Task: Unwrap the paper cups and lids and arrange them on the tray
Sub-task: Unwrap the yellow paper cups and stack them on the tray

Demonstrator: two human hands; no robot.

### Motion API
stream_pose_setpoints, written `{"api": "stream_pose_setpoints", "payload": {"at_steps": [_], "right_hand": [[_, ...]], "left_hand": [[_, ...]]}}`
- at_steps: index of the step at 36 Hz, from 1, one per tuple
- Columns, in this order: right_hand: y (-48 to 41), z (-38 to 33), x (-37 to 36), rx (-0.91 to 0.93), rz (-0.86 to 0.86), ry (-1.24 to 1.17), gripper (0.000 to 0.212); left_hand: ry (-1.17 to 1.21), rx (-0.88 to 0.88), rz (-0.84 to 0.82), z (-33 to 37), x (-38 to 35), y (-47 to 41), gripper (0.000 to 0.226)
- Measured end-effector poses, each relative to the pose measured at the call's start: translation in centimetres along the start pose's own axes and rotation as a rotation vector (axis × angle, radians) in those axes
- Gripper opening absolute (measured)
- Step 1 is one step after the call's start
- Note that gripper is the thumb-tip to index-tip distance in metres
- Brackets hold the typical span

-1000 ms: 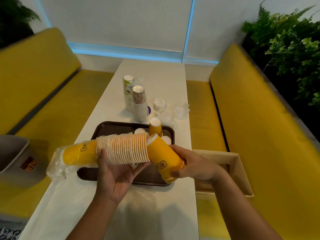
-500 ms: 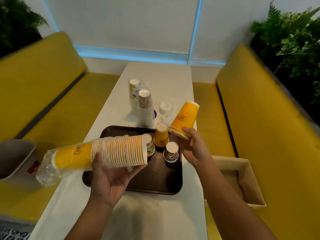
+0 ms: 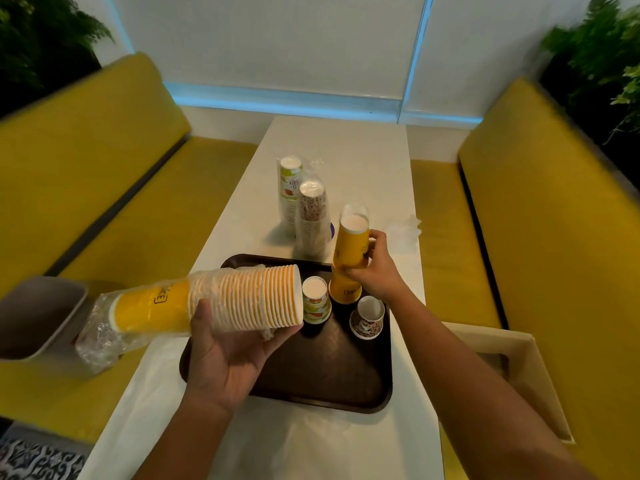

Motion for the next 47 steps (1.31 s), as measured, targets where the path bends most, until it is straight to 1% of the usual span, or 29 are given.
{"api": "stream_pose_setpoints", "payload": {"at_steps": [1,3,4,6,7,9,11,13,14,16,18,20,22,23,26,27,29,32,34,36,37,39,40,41,42,43,44,45,47], "right_hand": [[-0.1,0.5,-0.1,-0.006,-0.021,0.032,0.090],[-0.2,1.5,0.0,-0.006,-0.056,0.089,0.098],[-0.2,1.9,0.2,0.000,-0.063,0.103,0.103],[0.3,2.2,0.6,0.018,-0.028,0.111,0.110],[0.7,2.0,0.8,0.048,0.027,0.124,0.110],[2.1,0.7,1.3,0.145,0.194,0.174,0.098],[4.3,-1.3,1.5,0.259,0.367,0.170,0.079],[7.4,-3.6,0.9,0.337,0.446,0.076,0.062],[9.0,-4.4,0.2,0.364,0.420,0.001,0.058],[12.1,-5.6,-1.3,0.335,0.254,-0.136,0.062],[14.2,-6.4,-3.0,0.215,0.067,-0.262,0.078],[15.5,-7.0,-4.4,0.099,-0.058,-0.450,0.095],[16.3,-7.4,-5.4,-0.001,-0.088,-0.659,0.102],[16.6,-7.4,-5.5,-0.047,-0.087,-0.768,0.099],[17.4,-7.9,-5.3,-0.125,-0.059,-0.976,0.067],[17.6,-8.0,-4.9,-0.135,-0.065,-1.029,0.060],[18.1,-8.1,-4.2,-0.148,-0.061,-1.126,0.059],[18.4,-8.1,-3.2,-0.140,0.004,-1.133,0.063],[18.6,-7.9,-2.6,-0.128,0.027,-1.120,0.067],[18.6,-7.4,-2.1,-0.126,0.035,-1.108,0.071],[18.7,-7.3,-1.8,-0.121,0.040,-1.082,0.072],[18.9,-7.2,-1.2,-0.104,0.058,-0.990,0.072],[18.9,-7.1,-0.9,-0.095,0.064,-0.949,0.071],[19.0,-7.1,-0.7,-0.095,0.066,-0.922,0.070],[19.1,-7.1,-0.5,-0.102,0.062,-0.899,0.069],[19.2,-7.1,-0.5,-0.113,0.050,-0.883,0.069],[19.3,-7.0,-0.5,-0.120,0.030,-0.870,0.068],[19.3,-7.1,-0.5,-0.124,0.005,-0.852,0.068],[19.3,-7.1,-0.4,-0.132,-0.045,-0.798,0.070]], "left_hand": [[0.010,-0.021,-0.017,0.0,0.0,0.0,0.060],[0.004,-0.014,-0.011,0.0,-0.1,-0.2,0.049],[-0.007,0.013,-0.020,-0.1,-0.3,-0.4,0.052],[-0.055,0.034,-0.010,-0.2,-0.7,-0.7,0.084],[-0.058,0.034,-0.015,-0.3,-0.8,-0.8,0.093],[-0.046,0.036,-0.023,-0.4,-0.7,-1.0,0.095],[-0.045,0.055,-0.033,-0.6,-0.8,-1.2,0.096],[-0.060,0.074,-0.054,-0.9,-1.2,-1.1,0.100],[-0.072,0.086,-0.067,-1.0,-1.6,-1.0,0.101],[-0.099,0.095,-0.092,-1.1,-2.4,-0.7,0.098],[-0.132,0.093,-0.099,-1.4,-2.9,-0.5,0.090],[-0.204,0.109,-0.089,-1.8,-3.6,0.1,0.096],[-0.326,0.113,-0.064,-2.2,-4.5,0.8,0.109],[-0.391,0.098,-0.050,-2.3,-5.0,1.2,0.113],[-0.608,-0.006,0.034,-2.3,-5.6,1.7,0.112],[-0.702,-0.024,0.058,-2.2,-6.0,2.0,0.108],[-0.920,-0.027,0.075,-1.8,-6.9,2.8,0.102],[-1.263,0.079,0.048,-0.8,-8.2,4.3,0.098],[-1.466,0.217,-0.008,0.5,-8.7,5.5,0.116],[-1.748,0.324,-0.131,2.0,-9.4,7.1,0.118],[-1.890,0.311,-0.218,2.7,-10.0,8.0,0.108],[-1.997,0.105,-0.368,3.9,-11.3,9.4,0.077],[-1.985,-0.084,-0.396,4.3,-12.3,10.0,0.065],[-2.012,-0.335,-0.402,4.6,-12.9,10.2,0.060],[-2.091,-0.588,-0.418,4.8,-13.5,10.0,0.063],[-2.209,-0.765,-0.452,4.8,-13.8,9.6,0.072],[-2.331,-0.822,-0.483,4.7,-13.7,8.9,0.086],[-2.452,-0.746,-0.486,4.5,-13.5,8.0,0.102],[-2.623,-0.475,-0.482,4.0,-11.9,6.2,0.128]]}}
Point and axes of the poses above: each hand's wrist, its own y-axis away from the middle knuckle, its own x-axis out of the back of the hand, z = x × y, the point moved 1 cm from there along -y, towards the middle knuckle, and after that the axes turned 1 degree about y, right-handed, at the moved point
